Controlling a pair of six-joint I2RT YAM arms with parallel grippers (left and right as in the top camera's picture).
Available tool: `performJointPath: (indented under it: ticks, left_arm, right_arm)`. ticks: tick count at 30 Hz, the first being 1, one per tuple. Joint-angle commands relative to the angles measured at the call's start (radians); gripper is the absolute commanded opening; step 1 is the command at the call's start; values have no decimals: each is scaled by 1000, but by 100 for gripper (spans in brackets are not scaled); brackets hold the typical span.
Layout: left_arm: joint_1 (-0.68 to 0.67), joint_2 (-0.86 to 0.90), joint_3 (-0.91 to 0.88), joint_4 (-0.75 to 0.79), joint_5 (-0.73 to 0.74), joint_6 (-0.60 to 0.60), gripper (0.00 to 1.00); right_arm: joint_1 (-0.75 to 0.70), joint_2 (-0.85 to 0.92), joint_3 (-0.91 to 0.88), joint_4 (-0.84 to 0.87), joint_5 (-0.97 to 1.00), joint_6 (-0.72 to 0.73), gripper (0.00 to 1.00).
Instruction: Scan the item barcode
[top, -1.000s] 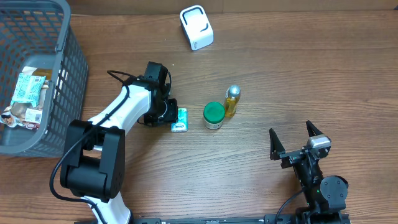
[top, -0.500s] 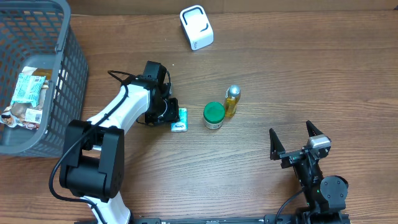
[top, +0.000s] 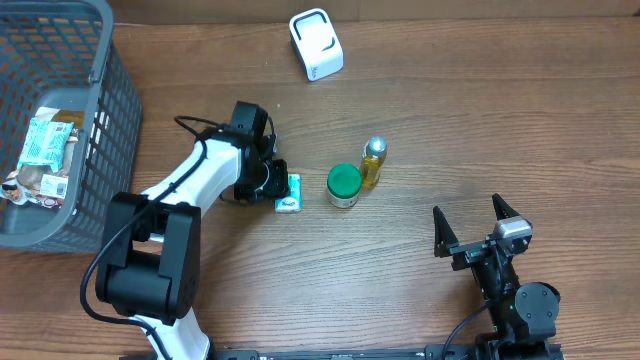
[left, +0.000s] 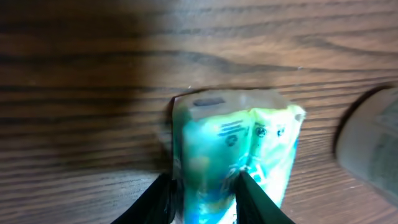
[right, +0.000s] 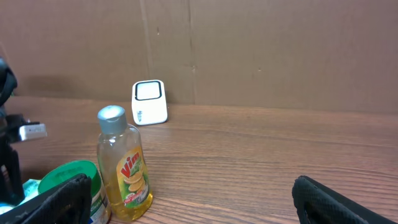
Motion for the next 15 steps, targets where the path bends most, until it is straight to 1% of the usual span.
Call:
performJointPath:
  ticks: [1,2,4,6,10,12,15]
  left_arm:
    - [3,-9,-50,28,14,25,27]
    - [3,-9,-58,36,14,25,23]
    - [3,-9,-58,40,14,25,4]
    - [3,-12,-45,33,14,26,4]
    - [3,-21,60,-60,-13,26,4]
    - [-21,-22,174,-167,-119,25,4]
    - [-73,-22,254,-254,-289,-6,4]
  right_arm:
    - [-6,-8,-11,3,5,-6,100]
    - [-6,-8,-11,3,5,-6,100]
    - [-6,-8,-11,3,5,-6,100]
    - [-6,-8,-11,3,5,-6,100]
    - [-6,-8,-11,3,5,-6,100]
    - [-6,-8,-11,3,5,-6,100]
    - [-6,-8,-11,3,5,-6,100]
